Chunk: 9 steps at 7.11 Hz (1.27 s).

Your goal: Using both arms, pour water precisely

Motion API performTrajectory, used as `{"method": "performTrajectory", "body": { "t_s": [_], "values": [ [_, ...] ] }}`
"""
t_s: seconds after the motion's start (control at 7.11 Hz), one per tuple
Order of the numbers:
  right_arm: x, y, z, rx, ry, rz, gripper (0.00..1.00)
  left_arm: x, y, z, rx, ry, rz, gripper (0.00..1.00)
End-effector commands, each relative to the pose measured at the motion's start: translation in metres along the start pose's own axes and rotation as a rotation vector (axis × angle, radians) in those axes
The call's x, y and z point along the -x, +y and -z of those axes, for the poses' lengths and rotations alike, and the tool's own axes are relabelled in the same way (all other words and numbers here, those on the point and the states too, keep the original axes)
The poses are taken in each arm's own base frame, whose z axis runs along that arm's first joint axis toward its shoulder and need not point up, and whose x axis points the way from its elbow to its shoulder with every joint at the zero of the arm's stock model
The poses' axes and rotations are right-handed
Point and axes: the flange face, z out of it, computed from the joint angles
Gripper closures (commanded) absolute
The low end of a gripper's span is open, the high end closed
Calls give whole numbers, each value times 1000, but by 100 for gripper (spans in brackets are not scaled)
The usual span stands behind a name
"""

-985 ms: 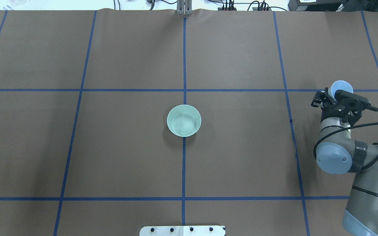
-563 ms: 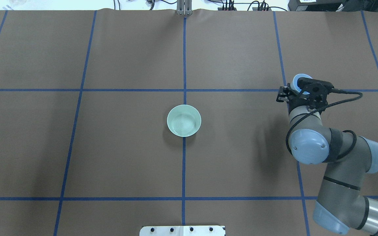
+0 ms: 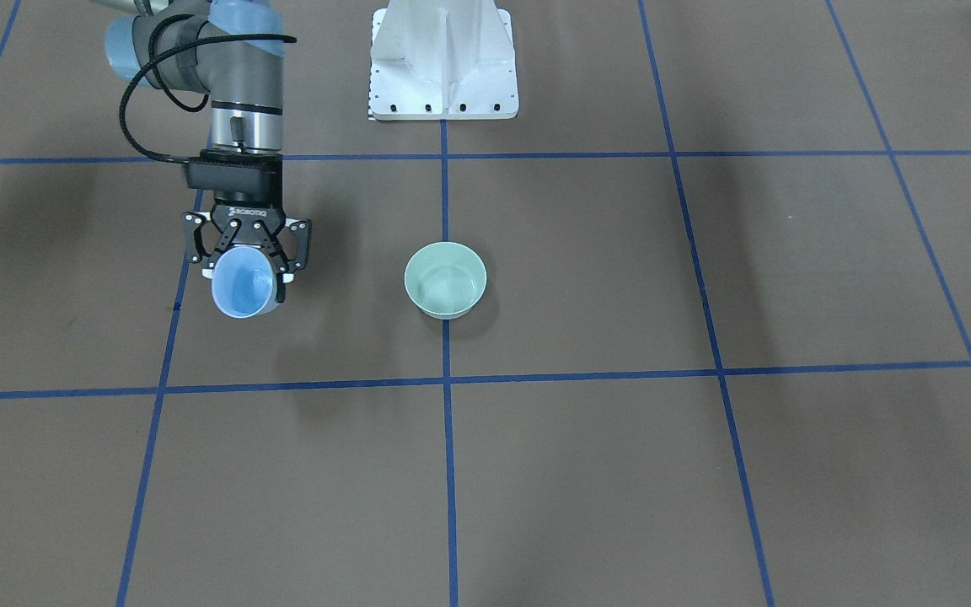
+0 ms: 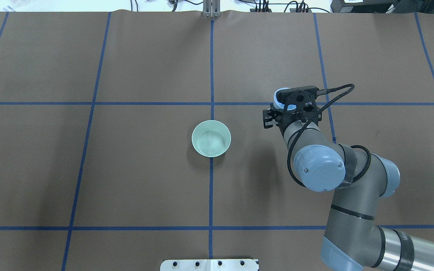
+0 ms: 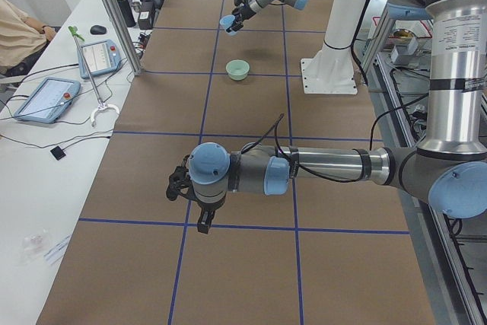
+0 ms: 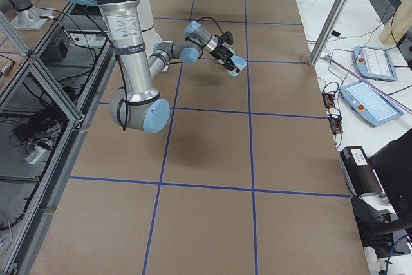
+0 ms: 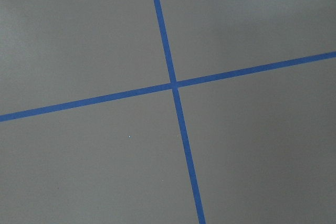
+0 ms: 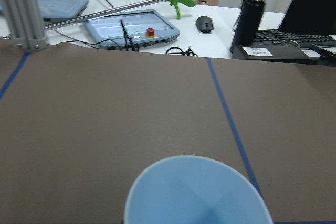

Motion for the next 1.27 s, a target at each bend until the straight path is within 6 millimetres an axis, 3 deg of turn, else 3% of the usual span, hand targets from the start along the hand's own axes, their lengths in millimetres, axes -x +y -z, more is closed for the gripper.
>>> {"method": "performTrajectory", "body": {
  "t_s": [0.0, 0.14, 0.42, 0.56, 1.13],
  "values": [
    [25, 23, 0, 6, -279, 297, 100, 0, 0, 0, 0, 0, 0, 0],
    [25, 25, -1, 59, -408, 345, 100, 1, 0, -1, 1, 0, 2, 0],
    [42, 26, 3, 119, -497, 375, 100, 1, 1, -1, 3, -1, 4, 0],
    [46, 29, -6, 167, -505, 414, 100, 2, 1, -2, 4, 1, 5, 0],
    [71, -8, -14, 407, -445, 444, 100, 6, 4, -5, 11, 1, 15, 0]
  ]
}}
